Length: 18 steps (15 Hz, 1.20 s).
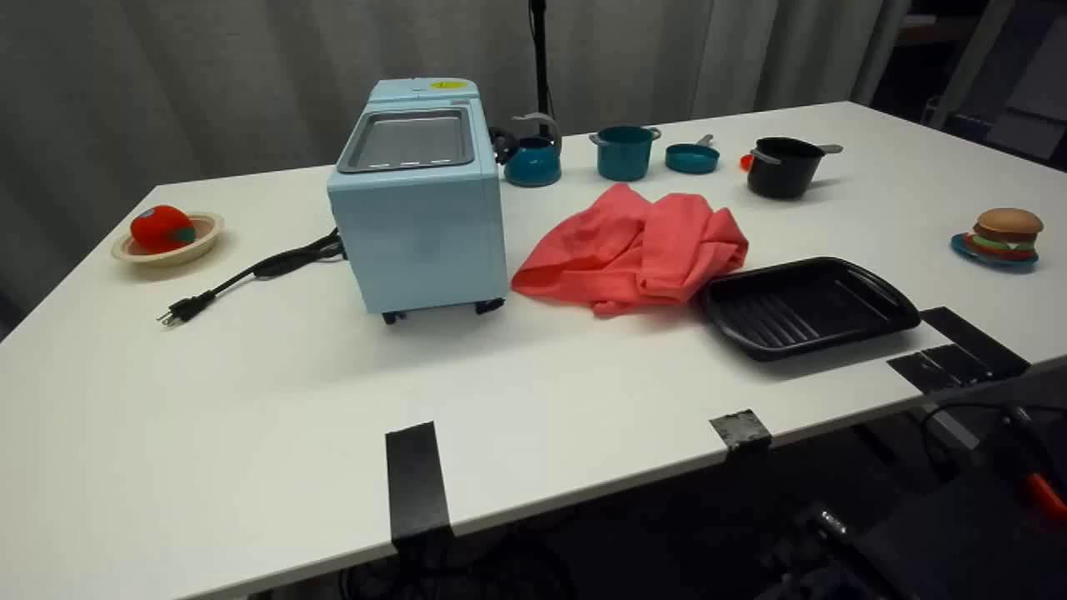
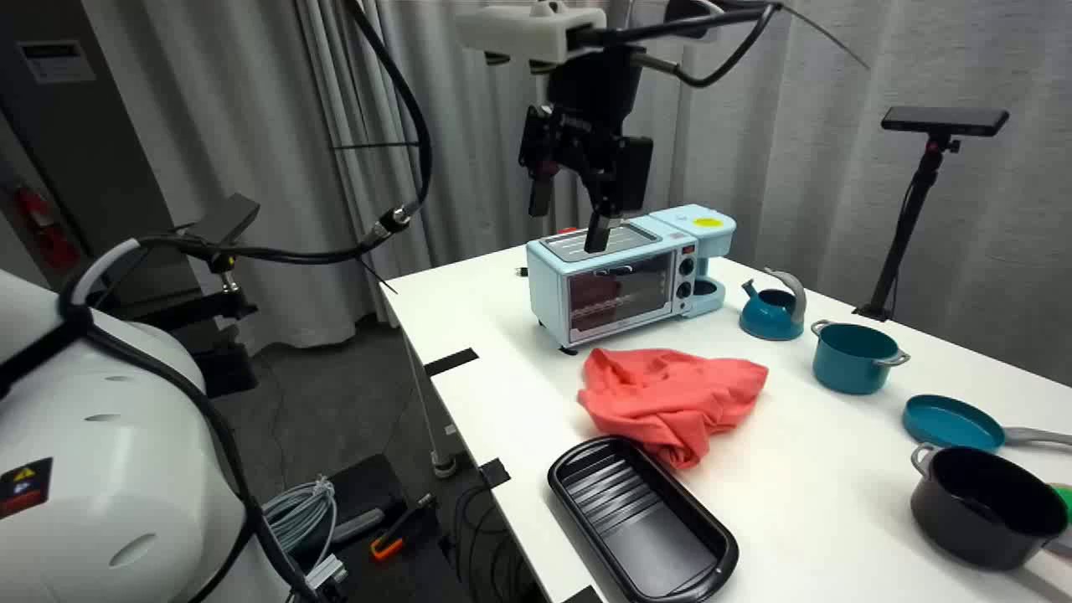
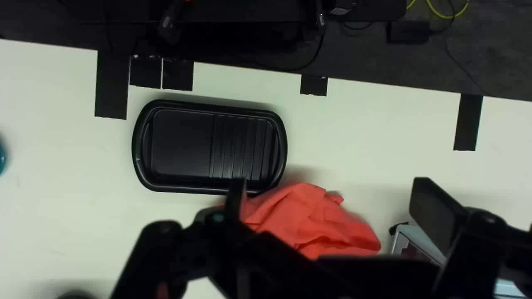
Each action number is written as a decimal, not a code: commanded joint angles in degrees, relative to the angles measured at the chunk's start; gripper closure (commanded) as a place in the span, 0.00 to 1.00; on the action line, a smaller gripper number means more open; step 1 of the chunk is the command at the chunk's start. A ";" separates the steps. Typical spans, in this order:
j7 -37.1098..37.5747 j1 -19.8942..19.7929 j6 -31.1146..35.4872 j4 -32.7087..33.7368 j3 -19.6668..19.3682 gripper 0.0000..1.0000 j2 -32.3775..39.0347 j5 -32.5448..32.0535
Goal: Unfold the peach shirt on the table.
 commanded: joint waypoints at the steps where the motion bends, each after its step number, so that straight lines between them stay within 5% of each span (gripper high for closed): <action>1: -0.37 -1.11 -0.17 0.14 0.89 0.00 0.22 0.33; 8: -2.01 -0.53 3.72 1.31 1.21 0.00 3.29 -0.04; 14: -3.35 -0.08 19.59 3.97 2.76 0.00 18.63 -0.61; 18: -3.63 -0.27 23.97 7.37 4.12 0.00 30.07 -2.28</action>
